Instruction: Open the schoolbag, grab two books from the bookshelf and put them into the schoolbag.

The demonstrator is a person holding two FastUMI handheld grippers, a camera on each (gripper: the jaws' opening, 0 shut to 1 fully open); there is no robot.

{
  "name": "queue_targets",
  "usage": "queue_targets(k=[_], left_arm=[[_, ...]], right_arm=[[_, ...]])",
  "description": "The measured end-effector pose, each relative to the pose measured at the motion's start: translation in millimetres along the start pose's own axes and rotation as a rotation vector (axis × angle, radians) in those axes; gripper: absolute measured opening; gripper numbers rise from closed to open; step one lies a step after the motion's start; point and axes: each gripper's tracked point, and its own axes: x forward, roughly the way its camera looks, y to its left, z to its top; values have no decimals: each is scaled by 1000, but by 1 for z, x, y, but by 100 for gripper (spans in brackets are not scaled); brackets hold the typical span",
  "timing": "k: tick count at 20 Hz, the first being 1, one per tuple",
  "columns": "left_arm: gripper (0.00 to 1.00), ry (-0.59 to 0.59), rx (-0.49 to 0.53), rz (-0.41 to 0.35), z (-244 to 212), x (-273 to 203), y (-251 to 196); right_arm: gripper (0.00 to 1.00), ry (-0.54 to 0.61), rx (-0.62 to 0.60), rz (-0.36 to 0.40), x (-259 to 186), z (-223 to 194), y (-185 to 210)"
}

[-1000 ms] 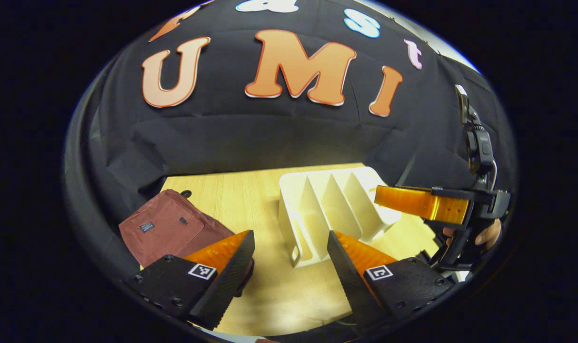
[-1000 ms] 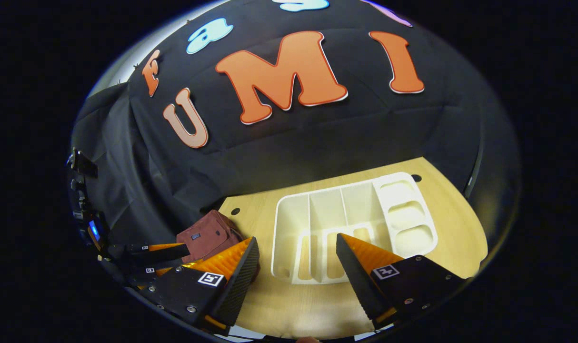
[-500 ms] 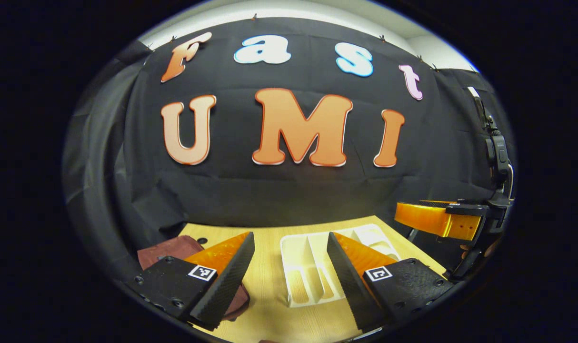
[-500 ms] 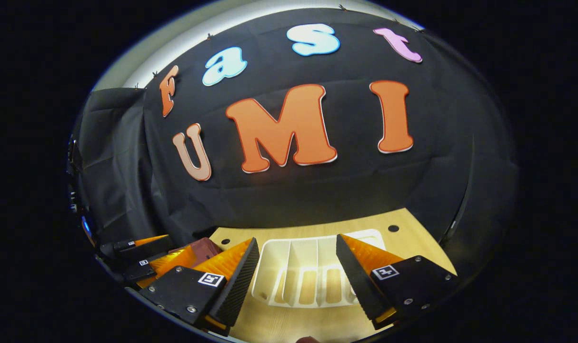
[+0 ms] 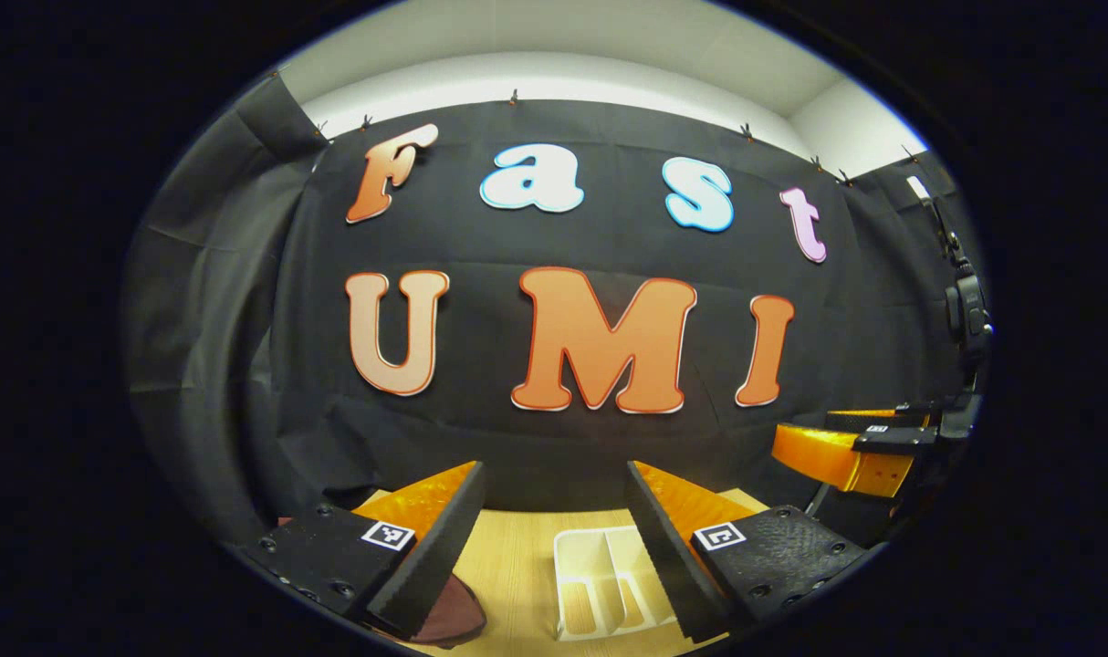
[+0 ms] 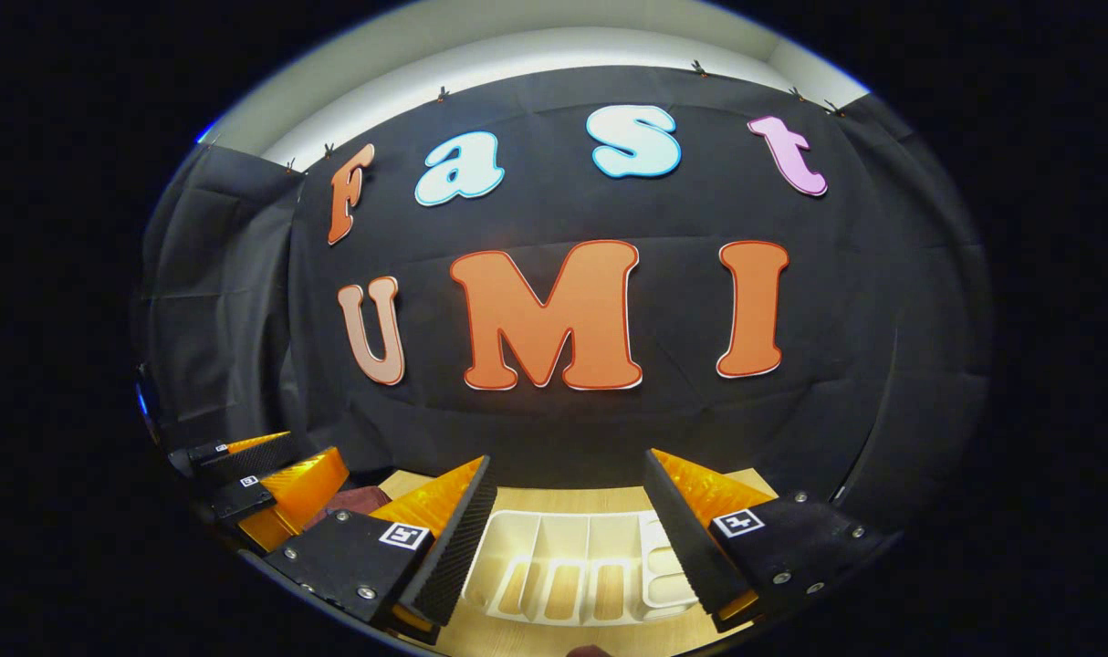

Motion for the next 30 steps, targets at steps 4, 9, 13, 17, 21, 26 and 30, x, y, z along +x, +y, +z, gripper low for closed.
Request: queue_targets(k=[4, 9, 13, 17, 21, 26, 30], left_arm=[[94, -46, -8, 9, 8, -7, -1], [94, -84, 0, 32, 11, -12, -4], [94, -106, 16, 32, 9, -21, -11], [94, -114, 15, 60, 5, -26, -7], [94, -107, 22, 88, -1, -28, -1], [94, -83, 33, 83, -12, -28, -7], [95, -77, 42, 74, -15, -26, -10]], right_arm=[[97, -31, 3, -6, -3, 2, 7], [100, -17, 17, 11, -6, -7, 15], [97, 9, 45, 26, -14, -18, 21], [97, 13, 33, 45, -17, -21, 26], [97, 12, 24, 50, -19, -26, 25], [97, 34, 17, 46, -20, -34, 24], [97, 49, 30, 37, -20, -39, 20]])
